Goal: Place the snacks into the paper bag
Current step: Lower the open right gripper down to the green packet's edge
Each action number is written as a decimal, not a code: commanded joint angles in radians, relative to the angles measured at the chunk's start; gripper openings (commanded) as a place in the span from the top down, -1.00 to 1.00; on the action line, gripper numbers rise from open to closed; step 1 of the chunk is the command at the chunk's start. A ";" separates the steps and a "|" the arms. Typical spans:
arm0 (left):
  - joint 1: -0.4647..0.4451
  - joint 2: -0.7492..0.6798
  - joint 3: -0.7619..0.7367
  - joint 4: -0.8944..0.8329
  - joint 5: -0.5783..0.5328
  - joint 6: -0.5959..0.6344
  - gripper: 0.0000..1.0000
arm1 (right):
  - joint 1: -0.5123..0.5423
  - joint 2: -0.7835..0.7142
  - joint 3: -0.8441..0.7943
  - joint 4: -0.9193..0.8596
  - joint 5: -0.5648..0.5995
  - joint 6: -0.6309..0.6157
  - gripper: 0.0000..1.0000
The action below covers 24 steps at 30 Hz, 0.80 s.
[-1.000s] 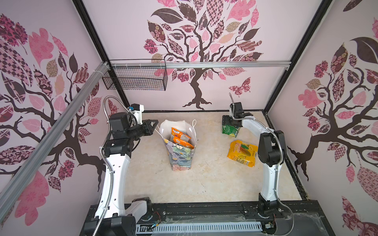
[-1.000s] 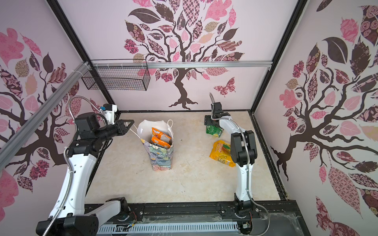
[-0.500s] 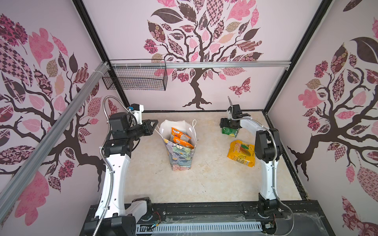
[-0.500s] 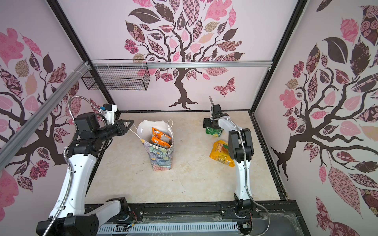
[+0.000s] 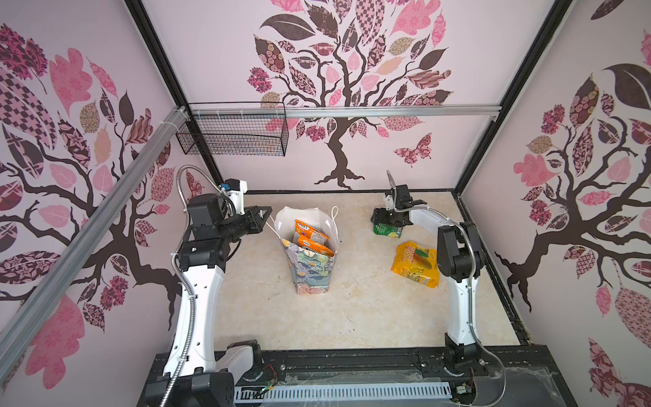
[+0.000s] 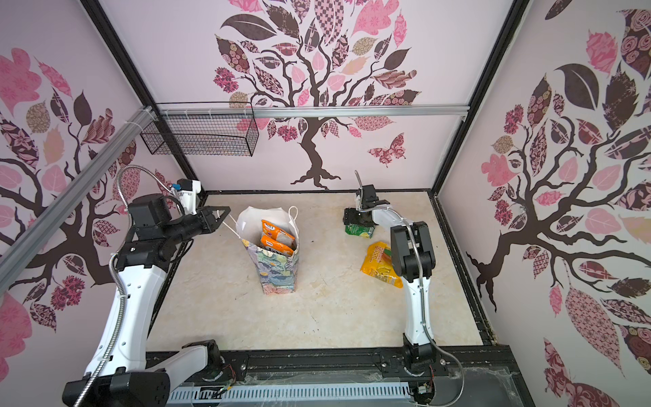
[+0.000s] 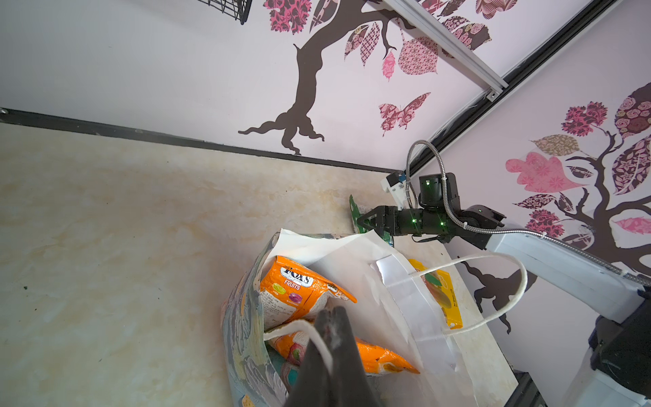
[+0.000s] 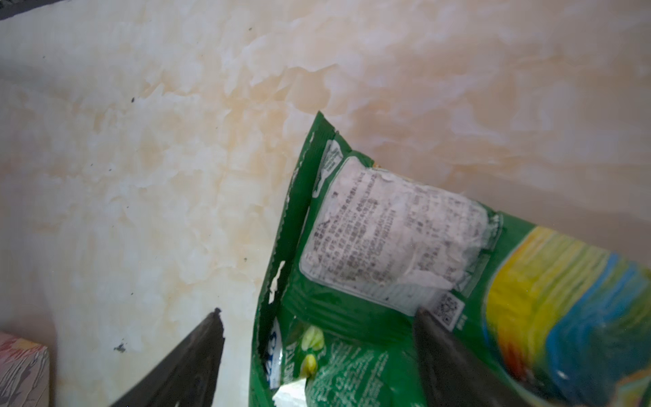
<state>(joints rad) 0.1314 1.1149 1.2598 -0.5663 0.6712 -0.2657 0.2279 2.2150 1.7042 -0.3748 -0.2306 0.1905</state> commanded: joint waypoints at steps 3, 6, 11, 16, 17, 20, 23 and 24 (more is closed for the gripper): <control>0.011 -0.030 -0.016 0.065 0.008 0.005 1.00 | 0.089 -0.094 -0.132 -0.073 -0.111 0.022 -0.69; 0.011 -0.030 -0.016 0.065 0.004 0.007 1.00 | 0.115 -0.177 -0.232 -0.045 -0.167 0.048 -0.67; 0.014 -0.031 -0.015 0.065 0.005 0.005 1.00 | 0.158 -0.328 -0.361 -0.041 -0.230 0.056 -0.63; 0.020 -0.030 -0.016 0.065 0.005 0.004 1.00 | 0.162 -0.490 -0.443 -0.052 -0.251 0.063 -0.56; 0.020 -0.030 -0.016 0.066 0.005 0.003 1.00 | 0.162 -0.518 -0.456 -0.061 -0.208 0.060 -0.54; 0.025 -0.036 -0.017 0.066 0.004 0.004 1.00 | 0.164 -0.603 -0.504 -0.084 -0.042 0.047 -0.51; 0.027 -0.038 -0.017 0.070 0.005 0.002 1.00 | 0.164 -0.676 -0.584 -0.061 0.050 0.058 -0.44; 0.029 -0.038 -0.019 0.072 0.007 0.000 1.00 | 0.164 -0.698 -0.614 -0.050 0.062 0.066 -0.43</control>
<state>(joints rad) 0.1471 1.1126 1.2583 -0.5701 0.6712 -0.2657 0.3962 1.5753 1.1389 -0.4183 -0.2840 0.2512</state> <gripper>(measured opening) 0.050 0.716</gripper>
